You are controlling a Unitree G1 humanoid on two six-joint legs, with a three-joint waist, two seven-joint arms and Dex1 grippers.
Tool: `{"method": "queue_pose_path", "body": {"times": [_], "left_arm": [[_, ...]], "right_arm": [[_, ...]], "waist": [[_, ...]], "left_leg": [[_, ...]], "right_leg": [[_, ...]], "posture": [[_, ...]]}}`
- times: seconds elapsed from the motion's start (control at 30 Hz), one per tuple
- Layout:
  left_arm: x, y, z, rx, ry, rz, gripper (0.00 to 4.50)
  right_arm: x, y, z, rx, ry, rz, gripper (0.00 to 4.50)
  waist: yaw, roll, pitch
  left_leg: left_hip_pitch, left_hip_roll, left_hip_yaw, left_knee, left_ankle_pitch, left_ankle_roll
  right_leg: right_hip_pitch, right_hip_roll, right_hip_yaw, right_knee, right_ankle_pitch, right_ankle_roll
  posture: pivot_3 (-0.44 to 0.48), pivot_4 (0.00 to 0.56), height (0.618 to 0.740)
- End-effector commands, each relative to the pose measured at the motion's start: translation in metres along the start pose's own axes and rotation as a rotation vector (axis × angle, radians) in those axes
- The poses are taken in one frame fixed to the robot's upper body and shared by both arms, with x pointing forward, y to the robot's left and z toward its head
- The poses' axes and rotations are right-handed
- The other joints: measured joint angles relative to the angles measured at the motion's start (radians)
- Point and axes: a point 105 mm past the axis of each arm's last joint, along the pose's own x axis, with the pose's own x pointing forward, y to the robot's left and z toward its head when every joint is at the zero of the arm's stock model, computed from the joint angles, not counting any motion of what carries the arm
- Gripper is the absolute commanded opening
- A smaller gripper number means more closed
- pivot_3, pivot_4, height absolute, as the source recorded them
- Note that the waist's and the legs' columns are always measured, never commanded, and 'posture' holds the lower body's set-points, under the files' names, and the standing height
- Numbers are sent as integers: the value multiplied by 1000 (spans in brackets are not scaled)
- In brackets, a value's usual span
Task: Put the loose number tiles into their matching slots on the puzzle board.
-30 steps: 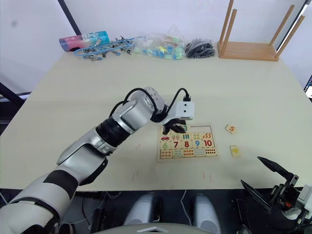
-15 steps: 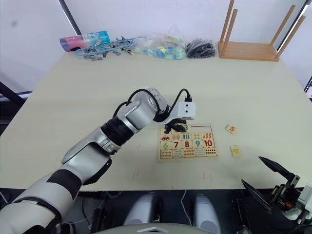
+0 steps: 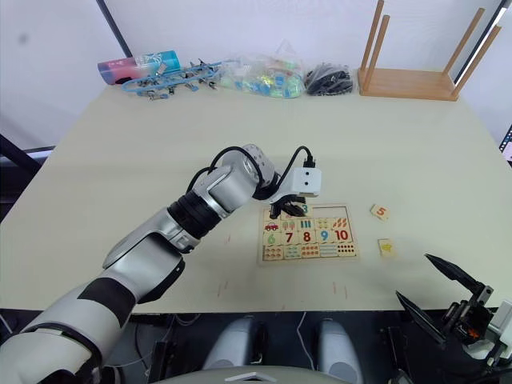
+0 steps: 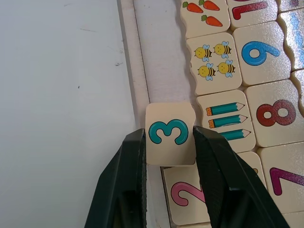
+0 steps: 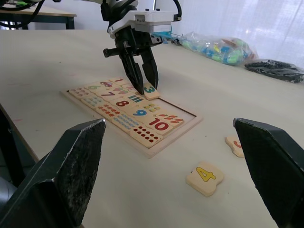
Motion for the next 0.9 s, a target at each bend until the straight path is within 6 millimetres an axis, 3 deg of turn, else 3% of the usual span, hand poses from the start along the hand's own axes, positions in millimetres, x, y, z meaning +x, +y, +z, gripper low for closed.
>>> {"method": "queue_pose_path", "body": {"times": [0.03, 0.9], "left_arm": [[-7, 4, 11, 46, -21, 21, 969], [-2, -5, 10, 77, -10, 4, 969]], "right_arm": [[0, -1, 7, -31, -5, -4, 4500], [11, -2, 15, -42, -9, -17, 4500]], "waist": [[0, 0, 0], [0, 0, 0]], "left_leg": [[0, 0, 0, 0, 0, 0], [0, 0, 0, 0, 0, 0]], "right_leg": [[0, 0, 0, 0, 0, 0], [0, 0, 0, 0, 0, 0]], "posture": [[0, 150, 737], [0, 150, 737]]}}
